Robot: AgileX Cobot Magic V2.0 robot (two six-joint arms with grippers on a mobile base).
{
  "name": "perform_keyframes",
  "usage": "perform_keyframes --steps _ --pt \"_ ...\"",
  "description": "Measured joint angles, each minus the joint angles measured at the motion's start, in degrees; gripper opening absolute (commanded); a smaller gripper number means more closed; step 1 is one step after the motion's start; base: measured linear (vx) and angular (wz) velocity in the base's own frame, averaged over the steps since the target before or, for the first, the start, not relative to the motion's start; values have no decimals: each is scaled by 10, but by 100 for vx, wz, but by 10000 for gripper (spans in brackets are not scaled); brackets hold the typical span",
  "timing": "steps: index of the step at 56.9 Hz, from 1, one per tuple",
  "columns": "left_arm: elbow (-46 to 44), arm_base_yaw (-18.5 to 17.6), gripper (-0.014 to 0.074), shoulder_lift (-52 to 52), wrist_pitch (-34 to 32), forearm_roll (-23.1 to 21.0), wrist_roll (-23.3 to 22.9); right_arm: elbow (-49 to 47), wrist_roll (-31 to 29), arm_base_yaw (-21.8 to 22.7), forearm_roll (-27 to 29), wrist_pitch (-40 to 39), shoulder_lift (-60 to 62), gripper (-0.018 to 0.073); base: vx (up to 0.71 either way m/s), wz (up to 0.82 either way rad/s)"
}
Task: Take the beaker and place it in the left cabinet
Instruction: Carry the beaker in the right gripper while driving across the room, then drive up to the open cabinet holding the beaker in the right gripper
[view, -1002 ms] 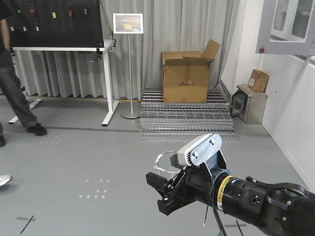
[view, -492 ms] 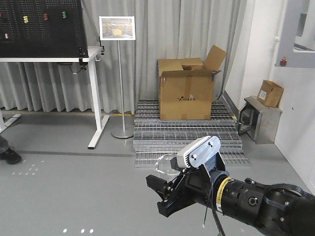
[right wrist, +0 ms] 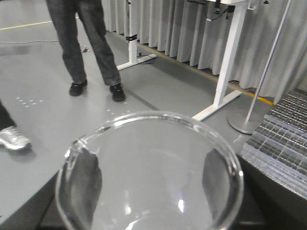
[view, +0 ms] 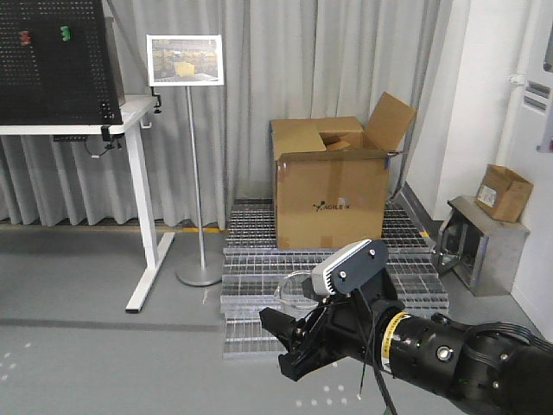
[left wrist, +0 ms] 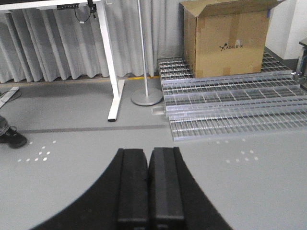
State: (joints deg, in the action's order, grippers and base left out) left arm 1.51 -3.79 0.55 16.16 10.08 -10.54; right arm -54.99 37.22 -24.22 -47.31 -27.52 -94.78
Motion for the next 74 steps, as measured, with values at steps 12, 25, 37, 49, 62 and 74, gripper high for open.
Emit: perform_keyframes --steps 12,25,37,49,62,74 --pt "0 0 3 0 0 0 0 0 0 0 0 3 0 176 64 -1" --pt "0 0 3 0 0 0 0 0 0 0 0 3 -2 176 59 3" --pt "0 0 3 0 0 0 0 0 0 0 0 4 -2 176 55 2" --pt "0 0 3 0 0 0 0 0 0 0 0 5 -2 176 50 -7" --pt "0 0 3 0 0 0 0 0 0 0 0 5 -2 176 39 -30" --pt "0 0 3 0 0 0 0 0 0 0 0 5 -3 176 29 -68"
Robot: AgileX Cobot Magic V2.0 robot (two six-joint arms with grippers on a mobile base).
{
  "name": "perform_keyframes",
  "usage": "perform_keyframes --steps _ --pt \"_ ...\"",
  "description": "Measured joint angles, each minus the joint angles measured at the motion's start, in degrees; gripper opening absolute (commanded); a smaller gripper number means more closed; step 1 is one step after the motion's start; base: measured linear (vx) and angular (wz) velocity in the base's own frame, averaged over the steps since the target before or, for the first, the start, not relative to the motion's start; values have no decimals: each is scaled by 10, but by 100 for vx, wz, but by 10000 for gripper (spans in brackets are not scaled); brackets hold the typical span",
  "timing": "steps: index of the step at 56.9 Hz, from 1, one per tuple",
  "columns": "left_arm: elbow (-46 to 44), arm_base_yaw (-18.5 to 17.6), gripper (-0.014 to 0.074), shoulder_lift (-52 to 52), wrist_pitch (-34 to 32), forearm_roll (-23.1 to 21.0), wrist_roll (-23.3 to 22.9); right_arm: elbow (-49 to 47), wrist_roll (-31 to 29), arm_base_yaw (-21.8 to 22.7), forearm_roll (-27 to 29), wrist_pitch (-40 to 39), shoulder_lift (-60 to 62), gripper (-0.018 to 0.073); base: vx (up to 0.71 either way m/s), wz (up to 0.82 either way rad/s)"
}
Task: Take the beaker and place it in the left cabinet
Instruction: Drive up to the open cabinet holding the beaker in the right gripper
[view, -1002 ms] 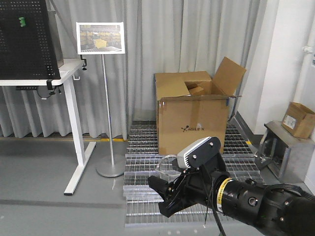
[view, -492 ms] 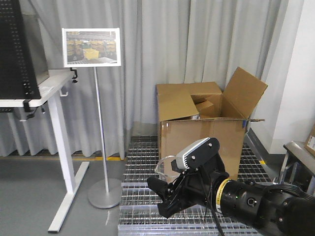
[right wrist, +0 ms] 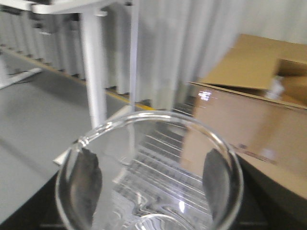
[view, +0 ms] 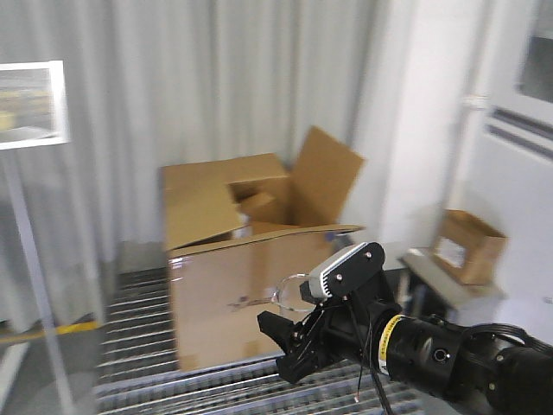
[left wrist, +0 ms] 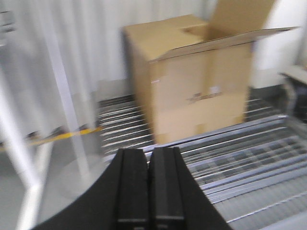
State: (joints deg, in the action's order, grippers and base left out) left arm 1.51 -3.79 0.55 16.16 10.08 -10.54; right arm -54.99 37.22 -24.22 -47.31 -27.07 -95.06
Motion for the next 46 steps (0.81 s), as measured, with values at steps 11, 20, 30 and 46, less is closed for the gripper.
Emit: perform_keyframes --steps 11,20,30,46 --pt "0 0 3 0 0 0 0 0 0 0 0 1 0 176 24 -96" --pt "0 0 3 0 0 0 0 0 0 2 0 3 0 176 24 -93" --pt "0 0 3 0 0 0 0 0 0 2 0 3 0 176 23 -87" --pt "0 0 3 0 0 0 0 0 0 2 0 3 0 176 22 -80"
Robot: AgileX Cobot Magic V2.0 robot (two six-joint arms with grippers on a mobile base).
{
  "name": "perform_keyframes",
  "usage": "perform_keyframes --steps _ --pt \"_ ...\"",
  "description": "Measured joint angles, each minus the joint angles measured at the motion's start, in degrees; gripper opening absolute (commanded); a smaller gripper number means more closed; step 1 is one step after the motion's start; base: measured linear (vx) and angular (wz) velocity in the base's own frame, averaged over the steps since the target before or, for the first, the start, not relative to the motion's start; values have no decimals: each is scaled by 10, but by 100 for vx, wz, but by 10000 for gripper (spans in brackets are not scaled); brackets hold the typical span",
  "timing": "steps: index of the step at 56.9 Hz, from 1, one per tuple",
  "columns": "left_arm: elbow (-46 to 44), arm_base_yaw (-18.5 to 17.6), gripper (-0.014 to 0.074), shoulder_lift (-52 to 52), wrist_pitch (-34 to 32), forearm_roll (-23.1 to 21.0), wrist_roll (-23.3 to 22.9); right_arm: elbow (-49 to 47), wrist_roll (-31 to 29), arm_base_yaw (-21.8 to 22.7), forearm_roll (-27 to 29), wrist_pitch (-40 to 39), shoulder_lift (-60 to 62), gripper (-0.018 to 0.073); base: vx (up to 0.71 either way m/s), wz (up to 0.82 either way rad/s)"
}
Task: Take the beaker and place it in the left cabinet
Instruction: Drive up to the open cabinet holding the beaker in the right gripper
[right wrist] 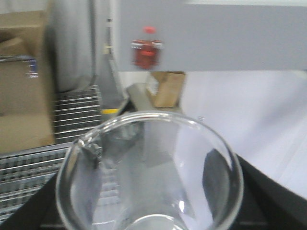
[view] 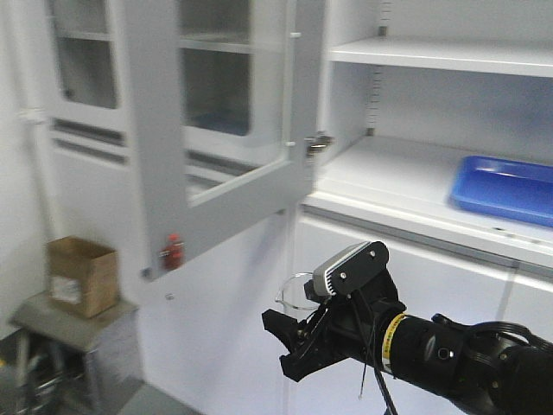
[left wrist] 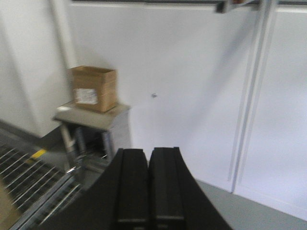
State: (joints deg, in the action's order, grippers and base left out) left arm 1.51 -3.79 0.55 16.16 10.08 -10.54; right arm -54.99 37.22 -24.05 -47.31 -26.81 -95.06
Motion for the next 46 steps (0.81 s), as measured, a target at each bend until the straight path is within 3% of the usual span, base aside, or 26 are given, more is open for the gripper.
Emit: perform_keyframes --steps 21,46 --pt "0 0 3 0 0 0 0 0 0 0 0 1 0 176 22 -61" --pt "0 0 3 0 0 0 0 0 0 0 0 0 0 176 22 -39"
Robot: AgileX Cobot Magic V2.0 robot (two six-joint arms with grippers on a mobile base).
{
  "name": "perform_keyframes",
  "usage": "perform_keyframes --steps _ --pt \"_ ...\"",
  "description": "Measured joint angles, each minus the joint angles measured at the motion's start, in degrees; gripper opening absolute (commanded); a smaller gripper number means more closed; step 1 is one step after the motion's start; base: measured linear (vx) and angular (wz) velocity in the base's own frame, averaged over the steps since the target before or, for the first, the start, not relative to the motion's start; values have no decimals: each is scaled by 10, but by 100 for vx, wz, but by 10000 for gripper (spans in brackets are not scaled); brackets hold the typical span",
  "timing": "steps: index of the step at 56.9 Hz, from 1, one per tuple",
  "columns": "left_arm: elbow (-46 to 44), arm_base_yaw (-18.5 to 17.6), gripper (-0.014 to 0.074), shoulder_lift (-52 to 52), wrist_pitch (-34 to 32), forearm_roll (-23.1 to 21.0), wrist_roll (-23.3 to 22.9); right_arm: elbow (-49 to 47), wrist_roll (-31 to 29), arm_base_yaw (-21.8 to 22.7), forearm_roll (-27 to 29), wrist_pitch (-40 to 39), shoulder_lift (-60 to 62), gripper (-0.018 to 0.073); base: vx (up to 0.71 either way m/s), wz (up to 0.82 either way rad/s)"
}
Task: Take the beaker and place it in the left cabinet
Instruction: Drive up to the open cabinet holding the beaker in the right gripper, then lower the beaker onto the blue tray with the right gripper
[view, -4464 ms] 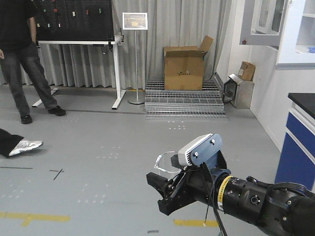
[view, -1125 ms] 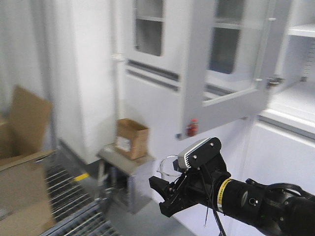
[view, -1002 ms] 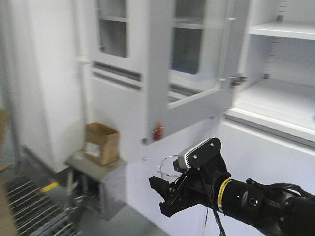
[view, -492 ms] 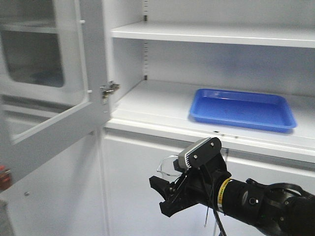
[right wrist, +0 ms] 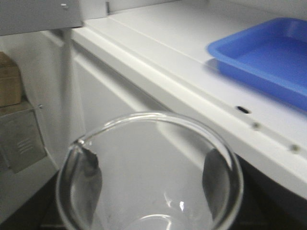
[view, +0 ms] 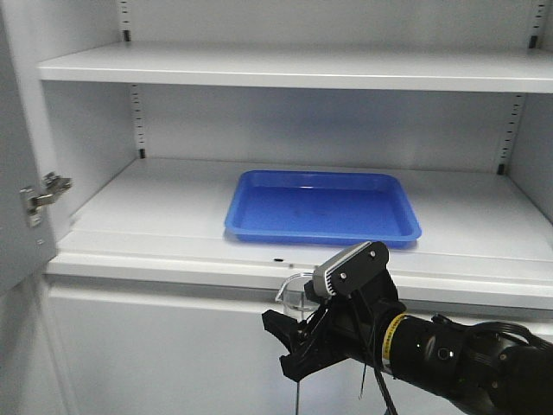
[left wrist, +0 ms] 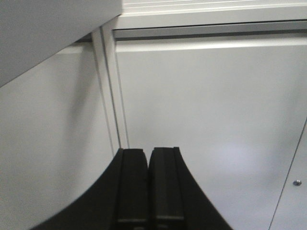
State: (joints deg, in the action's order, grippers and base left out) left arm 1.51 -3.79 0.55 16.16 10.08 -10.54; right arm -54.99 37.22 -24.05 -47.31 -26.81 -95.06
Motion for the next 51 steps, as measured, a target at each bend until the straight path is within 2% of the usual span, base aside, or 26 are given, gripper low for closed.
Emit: perform_keyframes --steps 51 --pt "0 0 3 0 0 0 0 0 0 0 0 0 0 176 19 -10"
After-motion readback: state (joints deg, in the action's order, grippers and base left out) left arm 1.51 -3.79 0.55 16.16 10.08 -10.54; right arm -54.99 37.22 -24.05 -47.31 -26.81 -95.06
